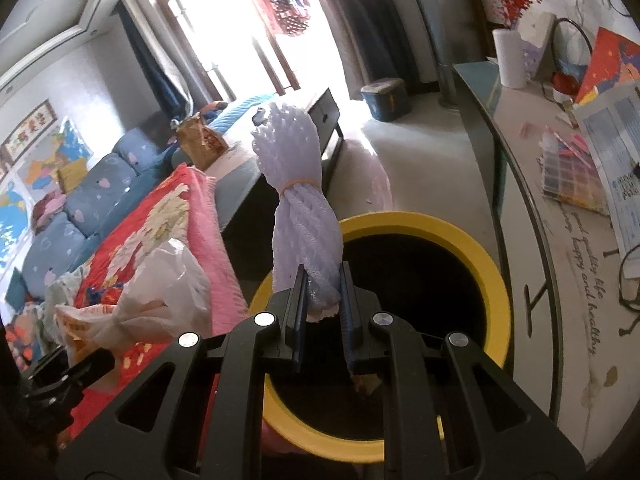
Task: Collect trash
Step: 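Carry the plastic bag and mesh net bag in both grippers over the bin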
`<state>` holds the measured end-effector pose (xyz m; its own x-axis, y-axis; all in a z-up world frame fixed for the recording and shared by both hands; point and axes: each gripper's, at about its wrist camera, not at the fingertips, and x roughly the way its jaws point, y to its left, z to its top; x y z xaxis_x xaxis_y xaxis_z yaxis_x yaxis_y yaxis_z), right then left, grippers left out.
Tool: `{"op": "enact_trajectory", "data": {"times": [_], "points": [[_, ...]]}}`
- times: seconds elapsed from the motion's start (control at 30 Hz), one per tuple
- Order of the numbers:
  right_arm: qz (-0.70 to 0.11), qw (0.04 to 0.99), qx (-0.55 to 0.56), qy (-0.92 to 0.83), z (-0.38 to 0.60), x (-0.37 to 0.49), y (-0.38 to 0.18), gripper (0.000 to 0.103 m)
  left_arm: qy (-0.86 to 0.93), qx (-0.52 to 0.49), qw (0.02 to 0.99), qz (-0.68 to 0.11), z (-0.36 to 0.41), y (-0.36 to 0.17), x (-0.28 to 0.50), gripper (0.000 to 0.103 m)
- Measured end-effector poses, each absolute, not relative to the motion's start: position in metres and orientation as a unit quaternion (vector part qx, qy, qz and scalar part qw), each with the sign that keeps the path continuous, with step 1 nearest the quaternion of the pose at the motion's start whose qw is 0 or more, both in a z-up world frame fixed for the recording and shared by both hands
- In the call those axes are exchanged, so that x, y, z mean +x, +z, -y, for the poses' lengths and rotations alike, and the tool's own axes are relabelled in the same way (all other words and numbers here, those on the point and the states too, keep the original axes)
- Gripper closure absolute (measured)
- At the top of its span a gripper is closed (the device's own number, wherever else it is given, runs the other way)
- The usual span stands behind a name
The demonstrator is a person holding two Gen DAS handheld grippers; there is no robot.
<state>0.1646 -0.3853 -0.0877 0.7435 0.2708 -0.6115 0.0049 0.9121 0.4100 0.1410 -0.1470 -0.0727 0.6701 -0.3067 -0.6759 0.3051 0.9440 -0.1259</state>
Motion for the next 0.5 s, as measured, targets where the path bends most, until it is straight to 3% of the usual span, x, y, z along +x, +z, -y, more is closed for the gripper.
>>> {"op": "enact_trajectory", "data": {"times": [0.5], "points": [[-0.373,0.902,0.216,0.027,0.412,0.169,-0.109,0.093,-0.172,0.054,0.905,-0.386,0.186,-0.097,0.157,0.060]]}}
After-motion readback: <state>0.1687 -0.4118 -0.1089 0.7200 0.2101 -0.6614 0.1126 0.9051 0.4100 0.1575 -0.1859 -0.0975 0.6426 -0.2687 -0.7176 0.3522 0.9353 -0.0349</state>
